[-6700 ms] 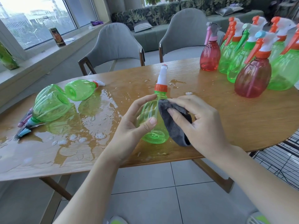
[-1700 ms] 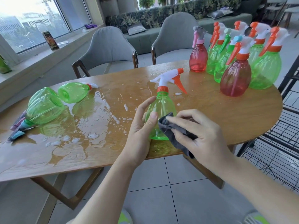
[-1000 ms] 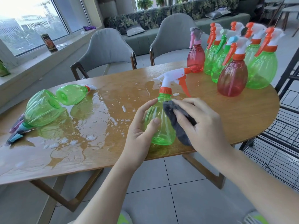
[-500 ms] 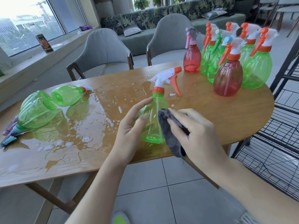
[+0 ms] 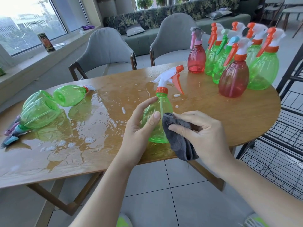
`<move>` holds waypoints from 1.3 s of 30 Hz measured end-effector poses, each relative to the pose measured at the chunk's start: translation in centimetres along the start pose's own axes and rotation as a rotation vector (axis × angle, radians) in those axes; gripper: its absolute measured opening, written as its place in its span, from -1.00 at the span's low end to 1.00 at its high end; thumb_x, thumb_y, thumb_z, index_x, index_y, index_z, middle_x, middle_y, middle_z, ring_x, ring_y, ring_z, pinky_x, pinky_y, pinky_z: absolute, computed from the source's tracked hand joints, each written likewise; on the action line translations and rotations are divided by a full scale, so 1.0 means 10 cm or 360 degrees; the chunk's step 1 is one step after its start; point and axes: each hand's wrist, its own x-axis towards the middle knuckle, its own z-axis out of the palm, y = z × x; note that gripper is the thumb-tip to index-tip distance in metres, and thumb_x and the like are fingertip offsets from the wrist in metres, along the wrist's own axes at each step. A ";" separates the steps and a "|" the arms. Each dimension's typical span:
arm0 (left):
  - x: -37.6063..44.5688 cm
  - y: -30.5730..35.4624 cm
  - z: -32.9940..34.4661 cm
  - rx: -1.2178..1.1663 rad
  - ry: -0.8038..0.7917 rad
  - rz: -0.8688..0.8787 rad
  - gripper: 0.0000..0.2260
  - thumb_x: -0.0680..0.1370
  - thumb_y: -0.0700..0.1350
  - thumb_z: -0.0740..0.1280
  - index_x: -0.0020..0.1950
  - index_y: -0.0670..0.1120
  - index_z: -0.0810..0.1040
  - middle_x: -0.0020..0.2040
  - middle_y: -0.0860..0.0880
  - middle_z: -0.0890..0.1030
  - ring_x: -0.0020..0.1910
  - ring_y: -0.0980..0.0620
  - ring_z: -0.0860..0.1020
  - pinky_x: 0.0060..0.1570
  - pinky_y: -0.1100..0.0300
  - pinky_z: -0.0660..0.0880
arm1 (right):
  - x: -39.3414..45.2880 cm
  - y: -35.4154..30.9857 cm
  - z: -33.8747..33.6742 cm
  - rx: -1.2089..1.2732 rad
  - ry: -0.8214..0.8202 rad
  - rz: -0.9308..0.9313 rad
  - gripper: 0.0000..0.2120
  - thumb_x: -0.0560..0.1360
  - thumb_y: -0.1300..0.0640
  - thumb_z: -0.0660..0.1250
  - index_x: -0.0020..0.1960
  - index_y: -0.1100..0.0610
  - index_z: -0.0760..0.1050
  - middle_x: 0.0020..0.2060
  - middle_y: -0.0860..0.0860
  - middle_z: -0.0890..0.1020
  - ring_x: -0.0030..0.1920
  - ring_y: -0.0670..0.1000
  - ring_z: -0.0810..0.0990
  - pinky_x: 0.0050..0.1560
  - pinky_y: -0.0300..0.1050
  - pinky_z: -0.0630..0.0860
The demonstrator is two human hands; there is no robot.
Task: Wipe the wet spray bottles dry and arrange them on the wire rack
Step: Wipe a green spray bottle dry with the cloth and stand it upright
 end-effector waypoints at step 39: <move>0.37 0.05 -0.09 -0.0839 -0.0056 -0.0352 -0.55 0.64 -0.15 0.41 0.49 0.19 0.55 0.38 -0.15 0.64 0.22 -0.15 0.68 0.13 -0.07 0.65 | 0.22 0.06 0.02 0.0346 -0.0106 0.0092 -0.79 0.42 0.07 0.50 0.04 -0.09 0.70 0.02 -0.18 0.72 0.13 -0.06 0.67 0.16 -0.14 0.53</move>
